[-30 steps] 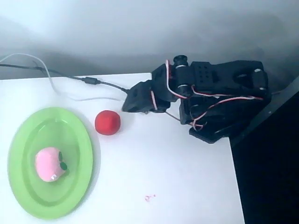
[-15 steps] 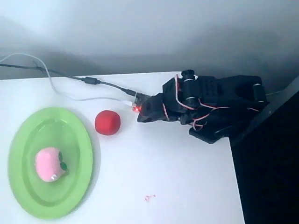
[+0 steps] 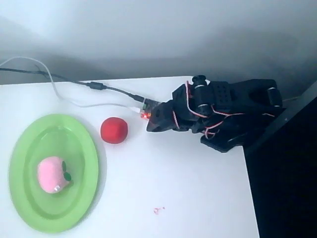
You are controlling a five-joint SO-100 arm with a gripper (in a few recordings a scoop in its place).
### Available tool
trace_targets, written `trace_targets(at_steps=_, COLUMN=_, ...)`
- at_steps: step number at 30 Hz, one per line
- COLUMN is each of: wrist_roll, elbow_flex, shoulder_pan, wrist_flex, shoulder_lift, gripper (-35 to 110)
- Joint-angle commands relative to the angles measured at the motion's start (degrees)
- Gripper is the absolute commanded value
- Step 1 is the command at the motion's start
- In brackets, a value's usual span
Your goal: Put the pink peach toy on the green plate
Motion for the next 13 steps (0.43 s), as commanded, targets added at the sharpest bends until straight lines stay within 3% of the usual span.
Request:
trace_targets(at_steps=1, wrist_roll=1.3, elbow_flex=3.3, shoulder_pan=-0.7, wrist_flex=1.3, shoulder_lift=1.1, gripper=0)
trace_targets(at_steps=13, wrist_roll=1.4, elbow_flex=3.3, shoulder_pan=-1.5, wrist_flex=1.4, shoulder_lift=1.1, gripper=0)
